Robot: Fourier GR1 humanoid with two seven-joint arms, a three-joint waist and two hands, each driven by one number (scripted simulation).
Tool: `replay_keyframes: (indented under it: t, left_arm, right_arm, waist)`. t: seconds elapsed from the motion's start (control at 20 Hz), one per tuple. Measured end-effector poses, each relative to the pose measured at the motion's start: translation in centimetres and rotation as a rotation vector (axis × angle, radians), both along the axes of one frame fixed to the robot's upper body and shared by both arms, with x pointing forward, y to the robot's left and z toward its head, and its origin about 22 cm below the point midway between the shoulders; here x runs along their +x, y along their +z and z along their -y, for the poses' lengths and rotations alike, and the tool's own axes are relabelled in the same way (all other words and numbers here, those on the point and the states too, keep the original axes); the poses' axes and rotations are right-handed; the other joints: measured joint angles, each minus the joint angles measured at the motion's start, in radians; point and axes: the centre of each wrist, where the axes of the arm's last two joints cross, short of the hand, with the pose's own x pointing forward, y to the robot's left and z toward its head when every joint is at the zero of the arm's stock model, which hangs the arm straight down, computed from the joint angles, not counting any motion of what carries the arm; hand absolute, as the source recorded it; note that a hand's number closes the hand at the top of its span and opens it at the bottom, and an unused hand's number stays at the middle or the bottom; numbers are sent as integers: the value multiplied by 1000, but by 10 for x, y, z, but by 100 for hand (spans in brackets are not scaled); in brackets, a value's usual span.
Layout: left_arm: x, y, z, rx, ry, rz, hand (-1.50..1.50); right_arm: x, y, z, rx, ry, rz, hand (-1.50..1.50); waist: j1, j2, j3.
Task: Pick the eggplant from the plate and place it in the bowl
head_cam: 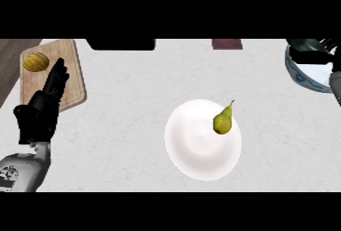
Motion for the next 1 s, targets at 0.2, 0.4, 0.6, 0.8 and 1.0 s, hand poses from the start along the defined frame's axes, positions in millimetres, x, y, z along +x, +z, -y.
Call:
replay_keyframes:
  t: [0.2, 0.4, 0.6, 0.8, 1.0]
  left_arm:
    - [3, 0, 6, -4, -22, 5, 0]
    - [9, 2, 11, -1, -36, 12, 0]
    - [12, 2, 15, -5, -51, 21, 0]
    - [13, 3, 24, -7, -61, 29, 0]
    - [13, 8, 26, -10, -72, 33, 0]
  right_arm:
    - [-7, -4, 34, -103, -94, -19, 150]
    - [-19, -14, 62, -193, -172, -43, 150]
    - [-33, -18, 87, -221, -234, -64, 150]
    - [-40, -27, 95, -126, -250, -96, -150]
    - [-46, -27, 104, -29, -200, -117, -150]
  waist:
    - [21, 8, 1]
    - [37, 17, 2]
    - [55, 28, 5]
    - [65, 33, 7]
    - [73, 35, 9]
